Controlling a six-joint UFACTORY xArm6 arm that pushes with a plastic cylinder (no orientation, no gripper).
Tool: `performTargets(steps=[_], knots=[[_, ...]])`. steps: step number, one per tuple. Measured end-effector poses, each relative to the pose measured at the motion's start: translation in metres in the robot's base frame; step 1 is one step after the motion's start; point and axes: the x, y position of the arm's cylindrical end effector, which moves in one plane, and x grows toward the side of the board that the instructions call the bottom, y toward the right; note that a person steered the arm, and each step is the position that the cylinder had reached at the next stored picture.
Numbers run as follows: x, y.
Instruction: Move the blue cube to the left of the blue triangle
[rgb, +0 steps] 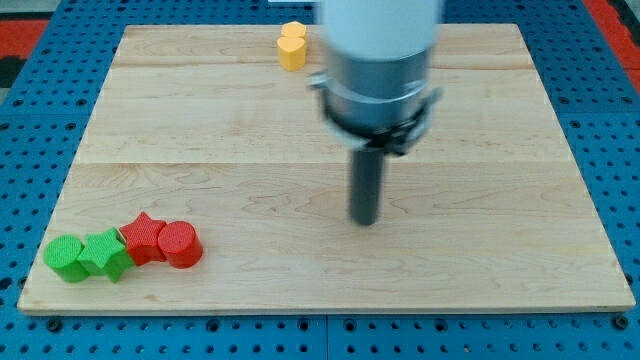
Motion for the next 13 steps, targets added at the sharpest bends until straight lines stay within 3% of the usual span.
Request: performTargets(steps=[2,3,6,8,10,13], knots=[[-0.119,0.161],[-0.179,0.199],[-0.231,0.165],[-0.224,0.106],[-0.243,0.086],[-0.22,-0.035]])
